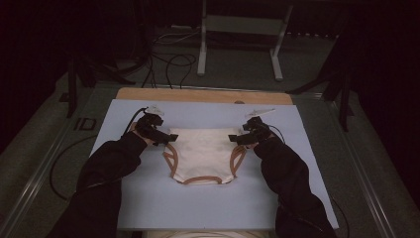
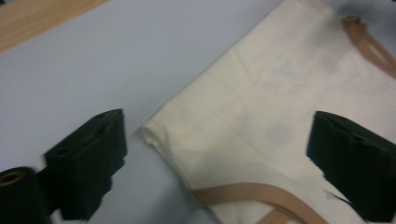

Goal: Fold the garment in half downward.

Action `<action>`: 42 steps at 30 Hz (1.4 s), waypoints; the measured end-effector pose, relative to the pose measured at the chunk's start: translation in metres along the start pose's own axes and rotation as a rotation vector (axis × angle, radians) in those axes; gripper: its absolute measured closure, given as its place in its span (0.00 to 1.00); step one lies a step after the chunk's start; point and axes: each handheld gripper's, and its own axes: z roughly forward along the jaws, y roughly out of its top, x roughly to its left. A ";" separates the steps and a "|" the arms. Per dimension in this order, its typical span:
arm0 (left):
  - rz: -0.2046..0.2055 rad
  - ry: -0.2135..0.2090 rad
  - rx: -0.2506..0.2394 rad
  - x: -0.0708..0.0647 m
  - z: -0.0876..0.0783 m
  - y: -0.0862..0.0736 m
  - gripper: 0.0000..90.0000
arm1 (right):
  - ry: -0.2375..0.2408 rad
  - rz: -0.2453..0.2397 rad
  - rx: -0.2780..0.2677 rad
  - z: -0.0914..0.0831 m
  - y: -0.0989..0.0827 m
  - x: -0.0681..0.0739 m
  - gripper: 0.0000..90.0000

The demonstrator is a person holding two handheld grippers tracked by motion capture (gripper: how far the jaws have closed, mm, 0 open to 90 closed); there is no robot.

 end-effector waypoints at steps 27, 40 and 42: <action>0.234 -0.124 -0.173 -0.078 -0.028 -0.050 0.01 | 0.076 -0.107 -0.078 -0.032 -0.031 0.053 0.12; 0.211 -0.146 -0.144 -0.083 -0.019 -0.068 0.00 | 0.119 -0.096 -0.081 -0.026 -0.040 0.055 0.12; 0.209 -0.144 -0.153 -0.083 -0.019 -0.068 0.00 | 0.120 -0.100 -0.079 -0.026 -0.040 0.057 0.12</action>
